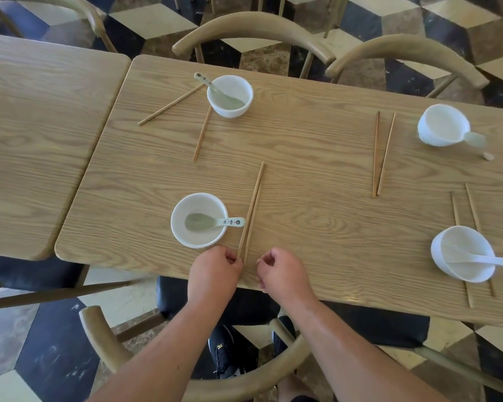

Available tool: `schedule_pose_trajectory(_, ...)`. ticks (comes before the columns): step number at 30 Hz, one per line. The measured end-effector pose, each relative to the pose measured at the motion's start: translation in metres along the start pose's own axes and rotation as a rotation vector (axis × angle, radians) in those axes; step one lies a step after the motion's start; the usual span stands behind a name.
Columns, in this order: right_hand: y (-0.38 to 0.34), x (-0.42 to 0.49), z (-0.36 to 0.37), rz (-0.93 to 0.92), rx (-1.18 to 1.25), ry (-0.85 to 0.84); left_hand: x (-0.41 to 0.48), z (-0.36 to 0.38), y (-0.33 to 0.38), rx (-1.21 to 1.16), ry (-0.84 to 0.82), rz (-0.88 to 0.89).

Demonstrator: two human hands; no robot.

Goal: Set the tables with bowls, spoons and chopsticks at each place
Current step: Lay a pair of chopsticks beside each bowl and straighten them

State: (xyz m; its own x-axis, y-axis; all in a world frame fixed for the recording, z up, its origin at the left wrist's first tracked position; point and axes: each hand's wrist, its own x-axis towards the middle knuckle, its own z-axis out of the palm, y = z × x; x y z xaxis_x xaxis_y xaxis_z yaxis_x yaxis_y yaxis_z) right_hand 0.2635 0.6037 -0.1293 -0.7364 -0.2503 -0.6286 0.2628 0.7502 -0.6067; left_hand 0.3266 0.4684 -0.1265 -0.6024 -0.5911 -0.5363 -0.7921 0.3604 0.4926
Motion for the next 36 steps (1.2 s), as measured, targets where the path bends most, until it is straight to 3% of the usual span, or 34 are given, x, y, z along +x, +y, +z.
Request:
schedule_pose_trajectory(7,-0.008,-0.005,-0.018,-0.031,0.171,0.030,-0.011,0.002,-0.003,-0.001,0.035,0.041)
schedule_pose_trajectory(15,-0.039,0.006,-0.038,-0.023,0.463,-0.064,-0.022,0.005,-0.005,0.006,0.017,0.230)
schedule_pose_trajectory(20,-0.054,0.003,-0.062,-0.143,0.485,0.109,-0.014,0.003,-0.001,-0.016,-0.005,0.209)
schedule_pose_trajectory(22,-0.054,0.004,-0.075,-0.256,0.371,0.260,-0.009,0.004,-0.002,0.016,0.003,0.158)
schedule_pose_trajectory(25,-0.042,0.014,-0.090,-0.428,-0.106,0.414,-0.003,0.009,-0.005,0.021,0.000,0.119)
schedule_pose_trajectory(29,-0.028,0.038,-0.081,-0.443,-0.506,0.283,0.001,0.009,-0.007,-0.033,-0.026,0.062)
schedule_pose_trajectory(33,-0.029,0.048,-0.056,-0.482,-0.653,0.167,0.004,0.007,-0.011,-0.114,-0.061,0.030)
schedule_pose_trajectory(36,-0.030,0.044,-0.045,-0.420,-0.566,0.212,0.006,0.004,-0.011,-0.139,-0.090,0.012)
